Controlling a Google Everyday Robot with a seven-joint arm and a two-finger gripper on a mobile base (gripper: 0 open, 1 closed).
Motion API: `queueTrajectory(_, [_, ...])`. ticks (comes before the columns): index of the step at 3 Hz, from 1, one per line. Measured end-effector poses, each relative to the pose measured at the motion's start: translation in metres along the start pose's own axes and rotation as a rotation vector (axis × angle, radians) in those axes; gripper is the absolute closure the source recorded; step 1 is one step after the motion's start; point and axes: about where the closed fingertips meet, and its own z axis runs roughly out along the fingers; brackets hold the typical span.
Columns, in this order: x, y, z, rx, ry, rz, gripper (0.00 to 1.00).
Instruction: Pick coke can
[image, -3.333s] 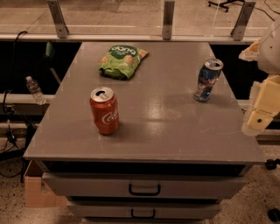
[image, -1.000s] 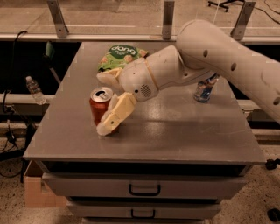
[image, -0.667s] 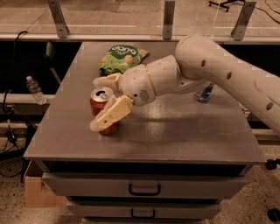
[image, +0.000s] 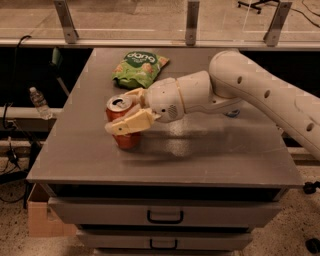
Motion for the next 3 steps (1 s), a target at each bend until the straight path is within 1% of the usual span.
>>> queueTrajectory(1, [-0.030,-0.006,-0.023,0.026,-0.066,-0.026,0.85])
queueTrajectory(2, [-0.075,-0.004,-0.052,0.044,-0.154,-0.052,1.00])
queueTrajectory(3, [-0.083,-0.004,-0.056,0.048,-0.168,-0.058,1.00])
